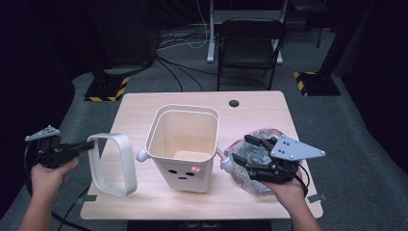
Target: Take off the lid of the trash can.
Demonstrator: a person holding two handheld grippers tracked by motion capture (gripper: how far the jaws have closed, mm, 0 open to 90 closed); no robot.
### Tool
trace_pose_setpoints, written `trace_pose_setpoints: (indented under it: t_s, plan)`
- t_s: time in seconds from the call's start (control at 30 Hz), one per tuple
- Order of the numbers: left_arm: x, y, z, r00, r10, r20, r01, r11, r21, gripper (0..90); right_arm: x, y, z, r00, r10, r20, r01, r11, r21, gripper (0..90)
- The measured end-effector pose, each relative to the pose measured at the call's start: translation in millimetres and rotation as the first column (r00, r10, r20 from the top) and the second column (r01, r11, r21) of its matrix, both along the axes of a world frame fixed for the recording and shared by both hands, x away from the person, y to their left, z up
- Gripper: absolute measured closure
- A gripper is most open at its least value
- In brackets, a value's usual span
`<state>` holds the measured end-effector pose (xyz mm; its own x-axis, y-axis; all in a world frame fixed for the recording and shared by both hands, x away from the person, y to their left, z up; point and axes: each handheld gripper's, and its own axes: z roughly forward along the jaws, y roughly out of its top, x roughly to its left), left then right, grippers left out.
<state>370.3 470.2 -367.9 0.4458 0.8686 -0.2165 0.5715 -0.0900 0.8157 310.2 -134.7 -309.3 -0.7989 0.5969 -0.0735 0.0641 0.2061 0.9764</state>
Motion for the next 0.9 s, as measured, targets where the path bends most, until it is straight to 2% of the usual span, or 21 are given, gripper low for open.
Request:
trace_pose_setpoints:
  t_s: [0.37, 0.67, 0.9]
  plan:
    - [3.9, 0.9, -35.4, 0.998, 0.035, -0.054, -0.034, 0.9993, 0.018, 81.6, 2.5, -5.1, -12.0, 0.9993, -0.036, -0.005, 0.036, 0.9991, -0.024, 34.6]
    - [10.7, -3.6, -63.0, 0.9946, 0.05, -0.092, -0.047, 0.9986, 0.025, 81.2, 3.9, -8.8, -18.0, 0.9987, -0.049, -0.017, 0.049, 0.9986, -0.023, 34.6]
    - [16.8, -4.0, -79.9, 0.9946, 0.069, -0.078, -0.07, 0.9974, -0.016, 81.2, 6.1, -12.5, -23.8, 0.9975, -0.068, -0.017, 0.067, 0.9972, -0.031, 34.6]
